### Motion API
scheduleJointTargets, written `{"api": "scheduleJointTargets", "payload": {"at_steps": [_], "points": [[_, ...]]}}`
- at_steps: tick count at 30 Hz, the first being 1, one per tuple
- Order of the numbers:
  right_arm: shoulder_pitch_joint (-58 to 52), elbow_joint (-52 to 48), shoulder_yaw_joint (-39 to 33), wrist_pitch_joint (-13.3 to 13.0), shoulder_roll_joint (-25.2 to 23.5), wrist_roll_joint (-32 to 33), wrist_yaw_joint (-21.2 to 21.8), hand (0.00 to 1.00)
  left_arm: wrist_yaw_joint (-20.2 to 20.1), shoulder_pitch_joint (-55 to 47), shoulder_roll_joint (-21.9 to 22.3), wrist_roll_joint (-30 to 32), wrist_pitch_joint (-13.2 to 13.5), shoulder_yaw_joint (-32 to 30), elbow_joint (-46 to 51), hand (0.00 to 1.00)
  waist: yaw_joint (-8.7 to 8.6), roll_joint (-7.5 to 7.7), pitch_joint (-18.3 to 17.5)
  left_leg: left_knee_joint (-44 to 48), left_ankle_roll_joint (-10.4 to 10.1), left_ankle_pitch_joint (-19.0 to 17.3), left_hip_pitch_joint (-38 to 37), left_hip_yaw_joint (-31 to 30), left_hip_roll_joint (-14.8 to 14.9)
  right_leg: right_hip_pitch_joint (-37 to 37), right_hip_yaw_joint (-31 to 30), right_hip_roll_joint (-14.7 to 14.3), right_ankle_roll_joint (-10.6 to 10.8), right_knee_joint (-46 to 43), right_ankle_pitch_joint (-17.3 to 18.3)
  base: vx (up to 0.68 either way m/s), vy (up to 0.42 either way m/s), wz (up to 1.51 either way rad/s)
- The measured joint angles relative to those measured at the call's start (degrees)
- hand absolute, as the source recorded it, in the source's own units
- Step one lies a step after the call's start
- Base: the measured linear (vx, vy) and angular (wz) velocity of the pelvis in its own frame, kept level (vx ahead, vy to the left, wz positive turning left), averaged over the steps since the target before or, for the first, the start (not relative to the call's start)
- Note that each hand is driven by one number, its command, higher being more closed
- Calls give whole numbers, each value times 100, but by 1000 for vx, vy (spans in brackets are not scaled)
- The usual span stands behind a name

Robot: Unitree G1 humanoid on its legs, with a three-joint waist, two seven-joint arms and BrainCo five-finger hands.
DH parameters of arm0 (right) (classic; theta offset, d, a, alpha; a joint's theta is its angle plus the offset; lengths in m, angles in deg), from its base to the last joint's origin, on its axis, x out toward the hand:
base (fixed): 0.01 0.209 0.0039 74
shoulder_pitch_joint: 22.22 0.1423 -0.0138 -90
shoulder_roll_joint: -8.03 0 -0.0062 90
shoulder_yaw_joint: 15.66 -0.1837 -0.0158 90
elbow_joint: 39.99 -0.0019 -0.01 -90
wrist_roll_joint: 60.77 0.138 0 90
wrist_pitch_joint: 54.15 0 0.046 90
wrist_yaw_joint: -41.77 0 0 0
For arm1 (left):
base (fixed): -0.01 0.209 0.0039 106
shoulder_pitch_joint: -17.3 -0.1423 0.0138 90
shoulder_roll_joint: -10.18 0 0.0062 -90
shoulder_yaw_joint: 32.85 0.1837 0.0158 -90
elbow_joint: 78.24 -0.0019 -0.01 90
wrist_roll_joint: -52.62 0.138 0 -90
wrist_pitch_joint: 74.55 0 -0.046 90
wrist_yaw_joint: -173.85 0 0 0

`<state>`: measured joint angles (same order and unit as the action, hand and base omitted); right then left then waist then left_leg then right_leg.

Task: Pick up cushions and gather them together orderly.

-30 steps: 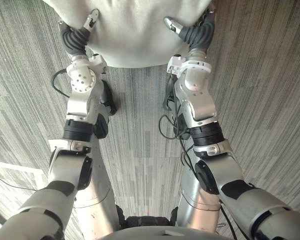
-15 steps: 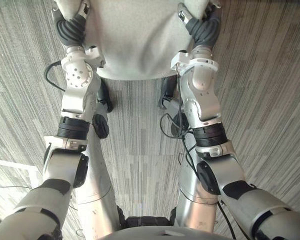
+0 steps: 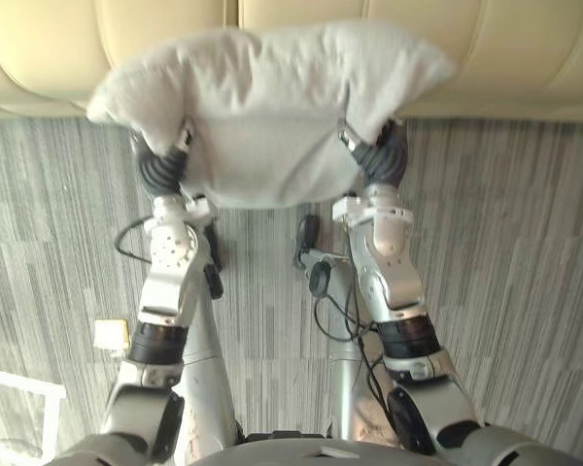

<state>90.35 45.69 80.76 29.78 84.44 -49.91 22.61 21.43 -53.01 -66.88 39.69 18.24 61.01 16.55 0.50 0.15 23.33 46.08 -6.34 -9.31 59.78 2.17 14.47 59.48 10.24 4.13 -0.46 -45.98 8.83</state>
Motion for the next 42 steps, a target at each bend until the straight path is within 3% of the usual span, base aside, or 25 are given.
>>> {"api": "scheduleJointTargets", "payload": {"at_steps": [3, 4, 9, 14, 19, 23, 24, 26, 30, 31, 33, 34, 35, 37, 38, 39, 40, 41, 42], "points": [[-849, -184, -8, 0, -43, 10, 173, 100, -201, -601, 42, 1, -28, 236, 64, 100, 24, 18, -22, -175, -15, -128, -900, 13, -81, -907, 30, 60, 49, 163, 176, 100, -2, 21], [-1471, -212, 15, 0, -155, 30, 347, 100, -349, -1117, 40, 22, -42, 356, 153, 100, 39, 62, -224, -372, -7, -232, -1489, 40, -133, -1500, 50, 92, 106, 339, 324, 85, 15, 19], [-2683, -312, 231, 4, -243, 574, 775, 100, -704, -2316, 118, -44, -44, 414, 338, 100, 132, 115, -764, -1183, 10, -263, -3223, 268, -183, -3210, 82, 61, 193, 1219, 299, 179, 36, 4], [-3271, -616, 257, 8, -257, 676, 1102, 100, -1077, -3158, 246, -104, -39, 380, 605, 100, 156, 151, -1584, -2137, 27, -180, -4522, 650, -222, -4491, -34, -62, 288, 2494, -120, 195, 65, -18], [-3328, -538, 2, 14, -299, 651, 1293, 100, -1410, -3350, 331, -101, -47, 380, 563, 100, 113, 165, -1810, -2537, 67, -173, -5115, 852, -319, -5186, -271, -141, 356, 3396, -533, 123, 70, -18], [-3306, -48, -129, 18, -362, 551, 1381, 100, -1530, -3394, 347, -73, -80, 406, 323, 100, 88, 167, -1830, -2506, 240, -356, -5269, 871, -467, -5227, -372, -12, 358, 3214, -571, 13, 117, -13], [-3299, 83, -158, 20, -356, 502, 1393, 100, -1532, -3394, 354, -72, -120, 407, 242, 100, 85, 153, -1816, -2478, 287, -415, -5305, 872, -484, -5079, -401, 20, 359, 2853, -569, -59, 114, -7], [-3302, 257, -183, 40, -361, 453, 1392, 100, -1528, -3394, 300, -73, -158, 398, 92, 100, 13, 206, -1665, -2311, 370, -586, -5440, 866, -608, -4428, -570, 223, 278, 1255, -624, -110, 169, 6], [-3130, 439, -77, 40, -355, 455, 1404, 100, -1513, -3387, 176, -73, -185, 280, 116, 100, -21, 183, -1525, -2325, 566, -642, -5492, 864, -670, -4064, -618, 359, 168, 781, -861, -61, 74, -7], [-2997, 554, -62, 49, -379, 459, 1418, 100, -1497, -3362, 163, -74, -183, 219, 115, 100, -23, 219, -1504, -2318, 598, -642, -5476, 868, -653, -3973, -600, 349, 163, 788, -460, 52, -4, -23], [-2905, 554, -76, 66, -368, 489, 1417, 100, -1460, -3284, 140, -79, -182, 220, 113, 100, -34, 208, -1463, -2320, 572, -696, -5466, 868, -587, -3911, -612, 225, 267, 1425, -270, 79, -79, -9], [-2812, 553, -80, 67, -357, 527, 1417, 100, -1457, -3209, 100, -87, -173, 214, 114, 100, -56, 223, -1459, -2364, 540, -719, -5452, 869, -566, -3918, -648, 138, 336, 2372, -394, 183, -144, 5], [-2677, 552, -82, 66, -343, 556, 1415, 100, -1455, -3114, 34, -88, -142, 202, 112, 100, -123, 359, -1440, -2450, 452, -767, -5501, 854, -658, -3916, -749, 165, 413, 3387, -772, 196, -145, 10], [-2585, 552, -97, 67, -282, 561, 1409, 100, -1461, -3021, -20, -87, -140, 215, 86, 100, -219, 489, -1468, -2403, 231, -903, -5519, 720, -756, -3800, -848, 212, 412, 3457, -1154, 297, -261, 32], [-2570, 537, -82, 67, -156, 574, 1412, 100, -1462, -2998, 11, -87, -141, 294, 32, 100, -295, 345, -1413, -2472, 103, -1035, -5707, 434, -701, -3770, -740, 90, 304, 3064, -1379, 465, -338, 22], [-2586, 533, -32, 71, -15, 603, 1422, 100, -1467, -3065, 115, -87, -140, 334, 28, 100, -251, 71, -1483, -2714, 85, -1048, -5887, 324, -470, -3743, -592, -146, 187, 2806, -1049, 453, -263, 4], [-2599, 529, -4, 81, 24, 677, 1424, 100, -1466, -3100, 177, -90, -137, 330, 31, 100, -238, -45, -1550, -2732, 36, -980, -5923, 303, -376, -3740, -520, -254, 118, 2763, -911, 438, -179, -10], [-2595, 516, -5, 84, 73, 741, 1422, 100, -1467, -3102, 308, -105, -129, 318, 32, 100, -288, -162, -1621, -2233, -14, -838, -5706, 67, -196, -3764, -365, -430, -12, 2698, -703, 459, -195, 7], [-2624, 454, -5, 88, 104, 745, 1422, 100, -1474, -3115, 379, -167, -129, 309, 31, 100, -311, -180, -1626, -1555, -52, -652, -5422, -24, -76, -3871, -272, -493, -102, 2659, -644, 567, -233, 16]]}}
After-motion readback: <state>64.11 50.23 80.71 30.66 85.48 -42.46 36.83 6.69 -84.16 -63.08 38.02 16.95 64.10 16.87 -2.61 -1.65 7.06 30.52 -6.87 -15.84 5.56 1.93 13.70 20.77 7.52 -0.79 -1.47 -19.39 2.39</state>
